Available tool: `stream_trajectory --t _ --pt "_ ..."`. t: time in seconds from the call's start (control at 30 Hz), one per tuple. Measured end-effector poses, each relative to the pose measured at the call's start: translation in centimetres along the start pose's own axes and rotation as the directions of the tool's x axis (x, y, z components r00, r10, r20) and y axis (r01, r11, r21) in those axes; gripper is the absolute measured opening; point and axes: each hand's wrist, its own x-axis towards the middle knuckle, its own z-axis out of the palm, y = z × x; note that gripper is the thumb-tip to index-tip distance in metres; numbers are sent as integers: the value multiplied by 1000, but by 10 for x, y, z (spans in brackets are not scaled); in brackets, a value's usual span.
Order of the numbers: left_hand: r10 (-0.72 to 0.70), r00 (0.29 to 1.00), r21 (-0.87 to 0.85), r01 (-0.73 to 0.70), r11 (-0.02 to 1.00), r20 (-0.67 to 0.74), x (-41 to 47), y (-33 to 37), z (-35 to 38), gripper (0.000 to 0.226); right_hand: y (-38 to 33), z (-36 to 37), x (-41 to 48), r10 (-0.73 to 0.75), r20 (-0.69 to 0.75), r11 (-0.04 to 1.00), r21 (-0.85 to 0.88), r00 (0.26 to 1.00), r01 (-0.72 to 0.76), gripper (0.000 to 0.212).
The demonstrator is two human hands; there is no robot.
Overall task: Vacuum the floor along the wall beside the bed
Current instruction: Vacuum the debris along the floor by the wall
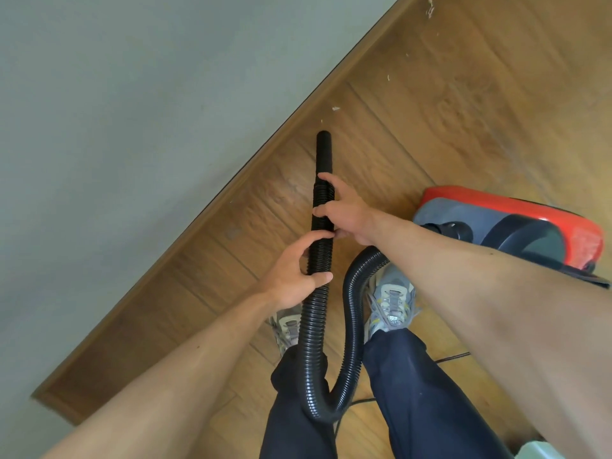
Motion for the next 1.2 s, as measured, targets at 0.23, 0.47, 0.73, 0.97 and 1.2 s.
stream_trajectory --t 0.23,0.47,0.73,0.97,1.2 --pt "-55 998 -34 55 998 -8 10 10 -1 61 -7 -14 5 -9 8 1000 27 1000 8 73" --pt "-70 997 6 70 998 -10 15 18 -18 62 -19 -6 11 -33 20 999 20 999 32 72" --pt "-39 999 22 40 999 -35 20 24 -23 62 -29 -8 16 -52 26 998 43 998 51 71" --pt "15 1000 58 -14 998 -24 33 38 -11 60 -33 -30 16 -64 -11 996 55 998 65 71" --pt "44 999 135 -47 990 26 51 58 -1 60 -35 -57 15 -97 -76 990 96 992 104 69"
